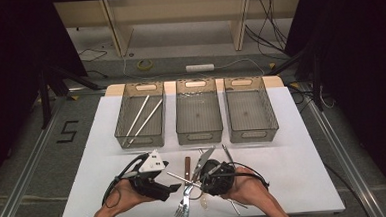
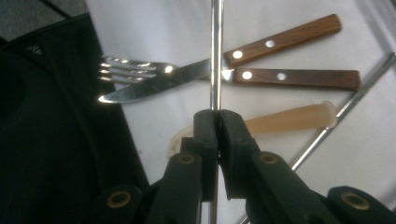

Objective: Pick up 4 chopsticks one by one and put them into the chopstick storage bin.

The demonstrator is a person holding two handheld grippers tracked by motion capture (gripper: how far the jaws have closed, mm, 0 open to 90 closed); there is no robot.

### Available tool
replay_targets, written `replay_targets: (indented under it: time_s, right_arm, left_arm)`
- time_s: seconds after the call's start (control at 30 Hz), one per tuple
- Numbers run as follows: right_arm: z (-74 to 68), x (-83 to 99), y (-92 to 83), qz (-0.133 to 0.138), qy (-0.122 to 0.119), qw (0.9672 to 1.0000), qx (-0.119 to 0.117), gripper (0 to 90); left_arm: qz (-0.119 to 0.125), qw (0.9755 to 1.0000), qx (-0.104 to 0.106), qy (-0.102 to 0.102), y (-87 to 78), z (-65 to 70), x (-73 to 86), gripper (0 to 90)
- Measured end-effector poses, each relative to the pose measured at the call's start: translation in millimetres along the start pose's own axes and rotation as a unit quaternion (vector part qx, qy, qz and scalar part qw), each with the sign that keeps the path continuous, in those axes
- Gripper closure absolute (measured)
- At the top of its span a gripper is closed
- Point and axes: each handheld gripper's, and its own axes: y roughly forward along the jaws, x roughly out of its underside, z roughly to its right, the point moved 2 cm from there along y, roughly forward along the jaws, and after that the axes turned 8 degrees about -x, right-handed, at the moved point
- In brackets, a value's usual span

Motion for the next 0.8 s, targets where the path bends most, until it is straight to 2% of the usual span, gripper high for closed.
replay_targets:
  time_s: [0.1,0.17,0.33,0.43,0.57,0.63,0.8]
  right_arm:
    - [-5.2,-1.0,0.9,-0.008,-0.013,0.9999,-0.006,86.4]
    - [-7.8,-1.8,1.5,-0.008,-0.026,0.9996,-0.011,86.4]
    - [-12.4,-2.9,2.5,-0.011,-0.046,0.9988,-0.014,86.4]
    - [-15.4,-3.4,2.0,-0.012,-0.057,0.9982,-0.017,86.4]
    - [-18.0,-4.2,1.2,-0.023,-0.072,0.9968,-0.025,86.4]
    - [-19.0,-3.9,3.3,-0.02,-0.072,0.9969,-0.024,86.4]
    - [-20.5,-4.1,2.7,-0.03,-0.084,0.9955,-0.032,86.4]
  left_arm:
    - [-0.015,0.9995,0.012,0.024,2.9,5.2,0.4,22.4]
    - [-0.016,0.9989,0.023,0.037,2.9,8.3,0.7,26.6]
    - [-0.027,0.9963,0.045,0.069,0.7,15.5,1.0,36.5]
    - [-0.031,0.9946,0.049,0.086,0.4,18.5,1.3,41.9]
    - [-0.047,0.9922,0.059,0.099,1.8,21.3,2.9,47.1]
    - [-0.048,0.9913,0.068,0.102,1.7,22.4,3.0,50.0]
    - [-0.057,0.9886,0.07,0.121,1.7,26.3,3.3,56.8]
